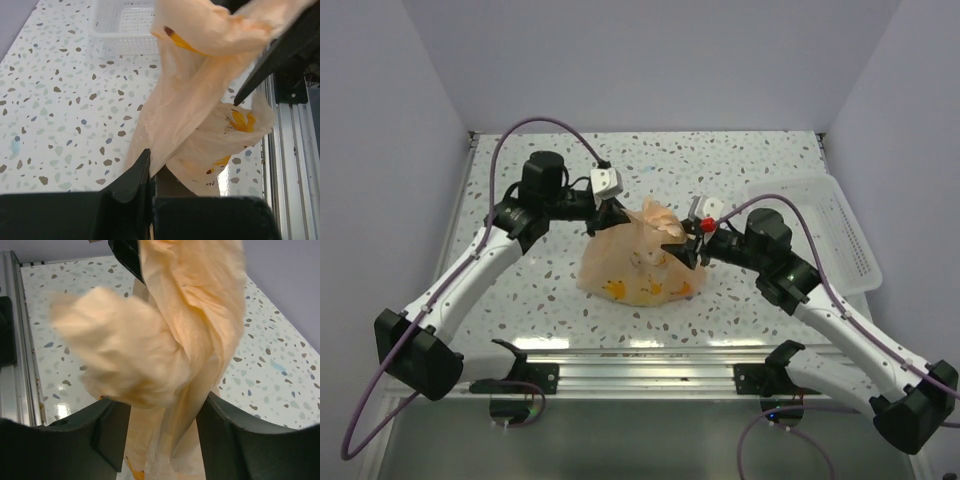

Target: Place the fake fruits into the plastic bag and tie a complex knot

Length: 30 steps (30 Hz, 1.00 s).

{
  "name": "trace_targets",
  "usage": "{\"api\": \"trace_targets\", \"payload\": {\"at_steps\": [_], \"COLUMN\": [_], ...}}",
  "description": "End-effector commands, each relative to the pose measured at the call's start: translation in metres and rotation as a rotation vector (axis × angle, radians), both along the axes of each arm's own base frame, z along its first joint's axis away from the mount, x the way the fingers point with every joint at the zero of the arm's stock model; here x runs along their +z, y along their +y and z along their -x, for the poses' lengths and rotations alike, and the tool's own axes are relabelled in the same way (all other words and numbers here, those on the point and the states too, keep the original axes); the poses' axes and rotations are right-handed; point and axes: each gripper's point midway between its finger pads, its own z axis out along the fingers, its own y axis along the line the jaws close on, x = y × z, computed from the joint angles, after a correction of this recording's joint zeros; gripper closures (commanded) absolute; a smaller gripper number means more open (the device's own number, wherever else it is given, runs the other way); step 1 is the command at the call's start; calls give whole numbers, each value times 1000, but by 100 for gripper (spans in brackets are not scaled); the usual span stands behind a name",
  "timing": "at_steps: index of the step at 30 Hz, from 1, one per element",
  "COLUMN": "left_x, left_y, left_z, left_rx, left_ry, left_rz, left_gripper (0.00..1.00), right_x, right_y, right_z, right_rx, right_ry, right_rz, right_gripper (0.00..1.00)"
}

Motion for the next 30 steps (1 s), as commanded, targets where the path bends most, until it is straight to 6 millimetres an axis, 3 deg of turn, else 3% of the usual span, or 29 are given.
{"api": "trace_targets", "payload": {"at_steps": [1,4,11,17,20,23,24,30], "left_x": [9,-4,-13,-7,-2,1,1,2], "left_y": [3,5,10,8,6,2,1,-5], "left_z": [27,38,50,48,46,48,47,38], "left_rx": [-193,-260,-296,-266,-242,-231,-217,-162], "left_ry": [-66,-63,-92,-85,-49,10,30,121], "left_rz": [-6,-33,-37,-9,19,64,75,109], "left_gripper": [100,100,99,100,100,100,100,100], "right_x": [-18,-19,-5,5,8,6,8,8], "right_y": [-9,-7,-7,12,20,23,25,25], "right_z": [2,-3,-29,-21,-10,-15,-16,-8], "right_rx": [-30,-26,-30,118,210,214,218,259], "right_ry": [79,81,84,29,6,19,15,2], "right_rz": [46,50,18,-20,-21,-19,-14,-15], "right_gripper": [43,25,28,26,31,24,15,6]}}
